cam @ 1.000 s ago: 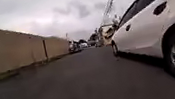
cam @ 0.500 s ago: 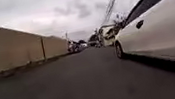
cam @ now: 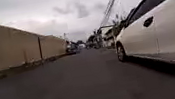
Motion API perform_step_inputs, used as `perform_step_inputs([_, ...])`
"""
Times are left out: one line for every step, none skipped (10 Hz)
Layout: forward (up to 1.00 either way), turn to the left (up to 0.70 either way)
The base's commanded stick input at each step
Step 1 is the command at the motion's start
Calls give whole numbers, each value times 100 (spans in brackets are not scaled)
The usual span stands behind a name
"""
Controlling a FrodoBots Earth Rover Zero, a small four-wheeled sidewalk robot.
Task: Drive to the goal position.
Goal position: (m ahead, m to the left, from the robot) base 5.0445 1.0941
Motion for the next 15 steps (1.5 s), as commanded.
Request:
perform_step_inputs([100,0])
perform_step_inputs([100,0])
perform_step_inputs([100,0])
perform_step_inputs([100,0])
perform_step_inputs([100,0])
perform_step_inputs([100,0])
perform_step_inputs([86,0])
perform_step_inputs([41,0])
perform_step_inputs([9,0])
perform_step_inputs([0,0])
perform_step_inputs([13,0])
perform_step_inputs([100,0])
perform_step_inputs([100,0])
perform_step_inputs([100,0])
perform_step_inputs([100,0])
